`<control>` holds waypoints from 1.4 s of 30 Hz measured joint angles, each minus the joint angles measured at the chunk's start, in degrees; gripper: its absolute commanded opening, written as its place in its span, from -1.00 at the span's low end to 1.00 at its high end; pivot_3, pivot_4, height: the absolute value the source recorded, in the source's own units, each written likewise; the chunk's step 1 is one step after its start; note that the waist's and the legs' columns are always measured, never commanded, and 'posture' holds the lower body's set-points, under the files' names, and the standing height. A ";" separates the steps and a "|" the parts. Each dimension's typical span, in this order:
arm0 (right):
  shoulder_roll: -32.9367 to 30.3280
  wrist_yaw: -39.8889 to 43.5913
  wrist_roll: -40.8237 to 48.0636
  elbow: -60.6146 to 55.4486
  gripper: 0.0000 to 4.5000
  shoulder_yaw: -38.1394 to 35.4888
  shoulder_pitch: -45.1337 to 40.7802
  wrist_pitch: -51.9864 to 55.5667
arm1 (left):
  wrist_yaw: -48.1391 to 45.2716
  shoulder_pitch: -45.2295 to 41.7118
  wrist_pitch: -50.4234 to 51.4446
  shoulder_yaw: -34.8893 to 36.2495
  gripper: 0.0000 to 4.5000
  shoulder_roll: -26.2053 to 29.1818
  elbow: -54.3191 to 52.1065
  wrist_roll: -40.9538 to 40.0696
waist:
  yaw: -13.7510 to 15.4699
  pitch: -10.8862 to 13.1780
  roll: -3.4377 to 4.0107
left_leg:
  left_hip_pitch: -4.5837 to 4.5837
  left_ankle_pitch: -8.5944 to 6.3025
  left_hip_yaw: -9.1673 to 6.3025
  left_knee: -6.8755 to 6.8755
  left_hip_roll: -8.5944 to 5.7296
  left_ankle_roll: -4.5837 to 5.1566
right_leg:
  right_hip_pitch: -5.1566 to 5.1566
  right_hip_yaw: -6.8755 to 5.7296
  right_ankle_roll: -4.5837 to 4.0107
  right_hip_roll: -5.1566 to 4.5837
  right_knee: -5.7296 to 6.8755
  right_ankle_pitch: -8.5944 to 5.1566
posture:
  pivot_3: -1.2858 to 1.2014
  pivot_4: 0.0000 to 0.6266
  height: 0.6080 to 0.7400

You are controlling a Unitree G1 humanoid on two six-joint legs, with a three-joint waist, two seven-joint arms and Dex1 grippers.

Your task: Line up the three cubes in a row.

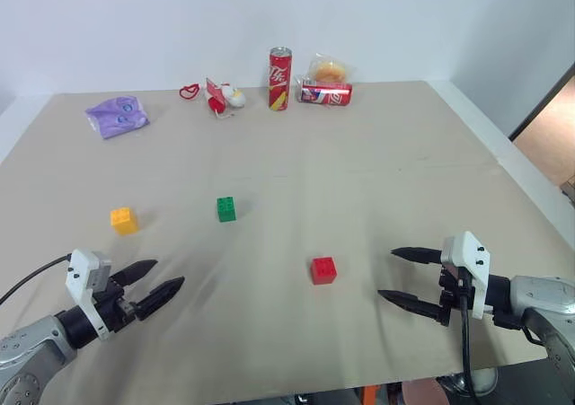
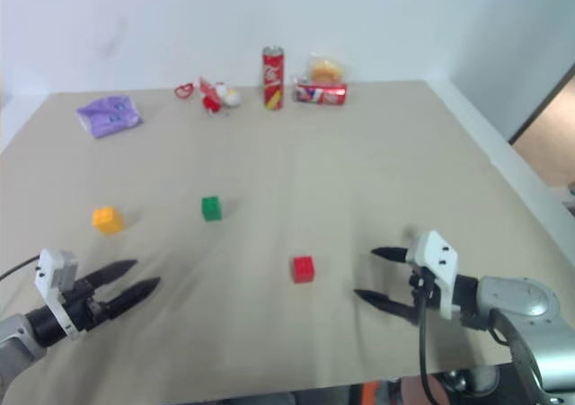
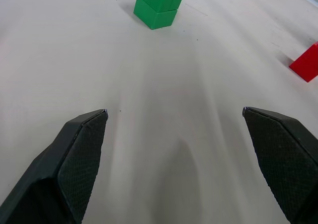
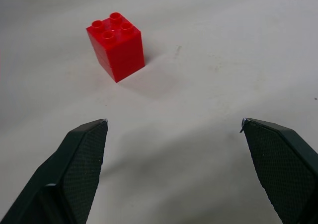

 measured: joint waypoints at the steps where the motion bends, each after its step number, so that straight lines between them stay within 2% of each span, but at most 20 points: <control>1: 0.00 0.00 0.00 0.00 0.99 0.00 0.00 0.00 | 0.00 0.00 0.00 0.00 1.00 0.00 0.00 0.00 | 0.00 0.00 0.00 | 0.00 -0.01 0.00 0.00 0.00 0.00 | 0.00 0.00 0.00 0.00 0.00 -0.01 | 0.03 -0.52 1.00; 3: -0.02 0.29 -0.34 1.26 0.99 1.09 -1.49 -0.34 | -1.23 -0.18 -1.82 -0.58 1.00 -0.28 0.17 0.77 | -0.01 0.00 0.00 | 0.01 -0.06 0.00 -0.01 0.02 -0.02 | 0.01 0.01 -0.03 0.03 0.00 -0.04 | 0.03 -0.52 1.00; 9: -0.43 2.06 -1.51 4.49 0.99 3.68 -5.20 -1.52 | -13.96 -2.46 -12.10 -5.41 1.00 0.60 1.82 3.77 | 0.00 -0.01 -0.01 | 0.05 -0.05 0.02 0.01 0.01 -0.02 | 0.01 0.05 -0.02 0.05 0.02 -0.02 | 0.03 -0.52 1.00; 13: -1.04 3.57 -1.51 4.98 0.99 5.62 -8.71 -1.44 | -18.06 -10.58 -13.76 -6.75 1.00 1.60 2.33 2.46 | 0.06 -0.01 -0.01 | 0.06 0.02 -0.01 0.09 0.00 0.04 | 0.07 0.04 0.09 0.06 0.03 0.07 | 0.03 -0.52 1.00; 16: -1.08 4.95 -2.01 6.31 0.99 7.92 -11.23 -1.54 | -21.25 -14.74 -16.20 -10.26 1.00 2.83 2.06 3.83 | -0.01 -0.02 0.01 | 0.09 0.01 0.09 0.09 -0.01 0.04 | 0.09 0.16 0.09 0.05 0.03 0.08 | 0.03 -0.52 1.00; 25: 2.94 6.53 -6.29 15.74 0.99 17.32 -18.13 -4.41 | -21.45 -20.81 -18.29 -19.41 1.00 -0.84 3.37 6.80 | -0.05 -0.02 0.01 | 0.08 0.01 0.08 0.06 0.00 0.04 | 0.07 0.23 0.15 0.13 0.05 0.11 | 0.03 -0.52 1.00; 33: 6.80 8.10 -9.39 20.18 0.99 21.69 -23.49 -6.98 | -23.26 -21.98 -18.19 -20.41 1.00 -1.26 5.13 5.31 | -0.29 -0.03 -0.02 | 0.23 0.14 0.10 0.08 0.07 0.25 | 0.10 0.27 0.05 0.23 0.09 0.33 | 0.03 -0.52 1.00; 42: 10.31 10.14 -11.62 23.50 0.99 24.84 -27.84 -8.90 | -23.48 -22.35 -18.11 -20.47 1.00 -1.73 5.18 4.28 | -1.98 -0.04 -0.02 | 0.40 0.24 0.07 0.05 0.36 0.41 | 0.15 0.28 -0.08 0.56 0.15 0.49 | 0.03 -0.52 1.00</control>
